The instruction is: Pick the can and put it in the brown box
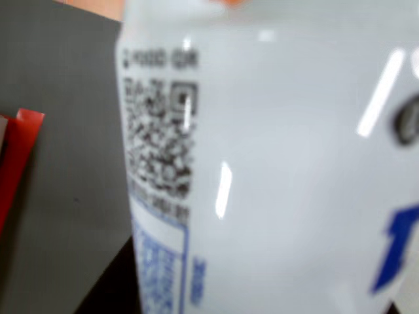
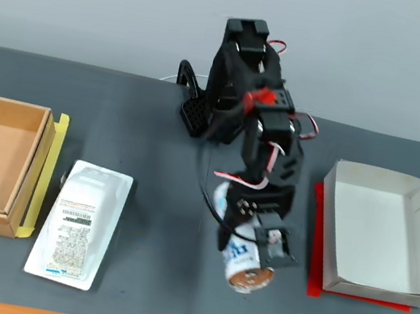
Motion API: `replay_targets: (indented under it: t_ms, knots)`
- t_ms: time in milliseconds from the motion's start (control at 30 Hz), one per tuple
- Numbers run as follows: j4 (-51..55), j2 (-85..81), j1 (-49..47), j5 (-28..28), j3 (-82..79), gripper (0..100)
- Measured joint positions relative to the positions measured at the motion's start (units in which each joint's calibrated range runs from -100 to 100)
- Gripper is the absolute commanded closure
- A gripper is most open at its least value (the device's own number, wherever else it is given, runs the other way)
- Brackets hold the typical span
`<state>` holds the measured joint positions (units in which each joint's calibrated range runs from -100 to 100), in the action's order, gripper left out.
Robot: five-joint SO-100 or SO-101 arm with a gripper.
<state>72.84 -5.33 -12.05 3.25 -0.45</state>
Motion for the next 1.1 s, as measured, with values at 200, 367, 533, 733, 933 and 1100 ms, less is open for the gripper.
replay_targets:
  t_ms: [200, 367, 533, 733, 933, 1100]
  knots:
    - [1.04, -9.04, 9.83, 7.72, 0.00, 89]
    - [1.12, -14.71, 18.63, 12.06, 0.00, 89]
    - [1.12, -16.91, 27.20, 17.39, 2.54, 89]
    - [0.26, -16.65, 37.40, 24.91, 4.44, 89]
    - [-10.38, -11.33, 45.82, 29.16, 4.44, 90]
    - [-17.65, -3.72, 49.89, 30.18, 6.80, 89]
